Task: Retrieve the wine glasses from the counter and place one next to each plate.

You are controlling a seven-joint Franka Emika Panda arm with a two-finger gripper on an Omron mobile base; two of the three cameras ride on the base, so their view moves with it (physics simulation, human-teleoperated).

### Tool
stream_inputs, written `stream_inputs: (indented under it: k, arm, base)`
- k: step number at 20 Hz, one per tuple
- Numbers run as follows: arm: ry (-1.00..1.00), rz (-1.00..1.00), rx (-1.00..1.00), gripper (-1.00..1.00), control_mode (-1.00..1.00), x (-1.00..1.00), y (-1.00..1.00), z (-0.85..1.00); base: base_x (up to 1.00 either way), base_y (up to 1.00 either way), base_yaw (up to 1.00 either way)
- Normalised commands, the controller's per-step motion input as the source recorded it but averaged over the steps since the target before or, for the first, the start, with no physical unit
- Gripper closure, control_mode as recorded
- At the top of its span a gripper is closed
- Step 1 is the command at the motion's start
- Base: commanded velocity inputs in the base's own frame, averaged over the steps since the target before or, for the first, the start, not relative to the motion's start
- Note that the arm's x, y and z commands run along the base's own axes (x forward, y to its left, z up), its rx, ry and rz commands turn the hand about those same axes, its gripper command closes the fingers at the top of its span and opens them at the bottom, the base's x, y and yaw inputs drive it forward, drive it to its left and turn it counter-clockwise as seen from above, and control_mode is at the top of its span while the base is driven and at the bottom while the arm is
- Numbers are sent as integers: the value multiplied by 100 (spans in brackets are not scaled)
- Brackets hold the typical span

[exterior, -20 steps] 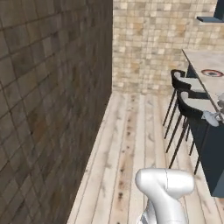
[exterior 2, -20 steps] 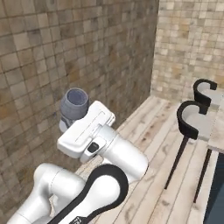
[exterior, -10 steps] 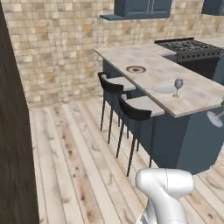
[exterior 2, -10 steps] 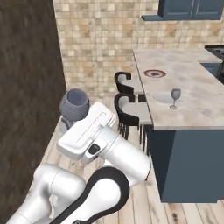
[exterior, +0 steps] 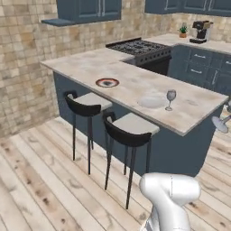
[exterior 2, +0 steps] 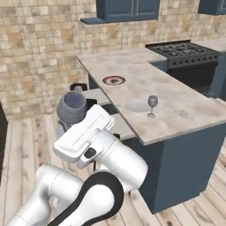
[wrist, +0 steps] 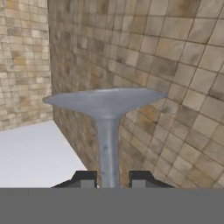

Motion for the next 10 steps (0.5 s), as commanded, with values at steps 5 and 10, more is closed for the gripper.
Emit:
stream_inputs:
  k: [5,10]
  arm:
    - [0,0,0,100,100,0,0,0]
    - [0,0,0,100,100,0,0,0]
  base:
    - [70,95,-59]
    - [14,80,-69]
